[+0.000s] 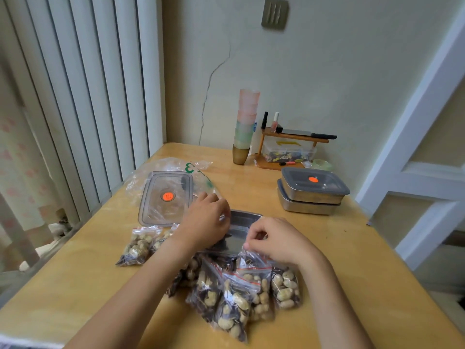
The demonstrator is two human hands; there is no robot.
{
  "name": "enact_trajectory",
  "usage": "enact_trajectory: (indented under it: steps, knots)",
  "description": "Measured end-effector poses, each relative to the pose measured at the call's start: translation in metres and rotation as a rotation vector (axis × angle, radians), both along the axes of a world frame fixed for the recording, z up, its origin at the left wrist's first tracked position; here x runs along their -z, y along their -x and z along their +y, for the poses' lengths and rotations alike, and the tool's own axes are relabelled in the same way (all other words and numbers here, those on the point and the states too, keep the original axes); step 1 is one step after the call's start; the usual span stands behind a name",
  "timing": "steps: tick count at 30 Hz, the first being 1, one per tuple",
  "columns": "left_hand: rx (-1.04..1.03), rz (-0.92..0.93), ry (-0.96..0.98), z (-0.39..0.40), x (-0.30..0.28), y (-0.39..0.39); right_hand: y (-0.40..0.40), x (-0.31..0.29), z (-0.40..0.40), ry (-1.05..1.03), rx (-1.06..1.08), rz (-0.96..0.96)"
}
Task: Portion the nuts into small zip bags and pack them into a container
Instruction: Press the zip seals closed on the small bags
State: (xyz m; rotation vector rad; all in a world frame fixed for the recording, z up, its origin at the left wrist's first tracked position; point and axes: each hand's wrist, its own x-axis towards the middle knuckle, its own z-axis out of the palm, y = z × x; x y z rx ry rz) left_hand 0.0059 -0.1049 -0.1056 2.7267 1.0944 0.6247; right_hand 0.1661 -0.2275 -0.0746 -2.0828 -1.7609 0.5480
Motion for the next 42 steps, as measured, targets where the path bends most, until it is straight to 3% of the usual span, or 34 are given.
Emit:
enact_trajectory:
  steps: [5, 8, 11, 16, 19, 22, 24, 27, 31, 33, 36, 42]
  knots:
    - [0.291, -0.102, 0.473, -0.029, -0.021, 0.013, 0.009, -0.009, -0.012, -0.126, -0.034, 0.002]
    - [0.354, -0.064, 0.56, -0.035, -0.021, 0.015, 0.013, -0.012, -0.015, -0.22, -0.01, 0.062]
    - [0.329, -0.164, 0.559, -0.033, -0.018, 0.015, 0.016, -0.013, -0.013, -0.318, 0.036, 0.116]
    - [0.253, -0.419, 0.791, -0.029, -0.02, 0.015, 0.014, -0.005, -0.004, -0.377, 0.14, 0.377]
    - [0.201, -0.516, 0.869, -0.023, -0.021, 0.016, 0.011, -0.004, 0.002, -0.279, 0.128, 0.379]
    - [0.125, -0.564, 0.914, -0.018, -0.017, 0.011, 0.009, 0.005, 0.019, -0.306, 0.228, 0.352]
    - [0.028, -0.555, 0.824, -0.011, -0.01, 0.005, 0.011, 0.013, 0.034, -0.271, 0.326, 0.288]
    - [-0.107, -0.254, 0.389, 0.0, 0.005, -0.002, 0.018, 0.026, 0.049, -0.181, 0.396, 0.116]
    - [-0.08, -0.256, 0.016, 0.004, 0.02, 0.0, 0.031, 0.037, 0.048, -0.283, 0.34, -0.209]
    - [-0.087, -0.202, -0.041, 0.004, 0.02, 0.004, 0.031, 0.042, 0.049, -0.276, 0.217, -0.19]
    - [-0.092, 0.057, -0.032, 0.005, 0.02, 0.009, 0.029, 0.042, 0.049, -0.152, 0.138, -0.11]
    - [-0.149, 0.171, -0.087, -0.001, 0.013, 0.011, 0.037, 0.037, 0.053, -0.129, 0.316, -0.26]
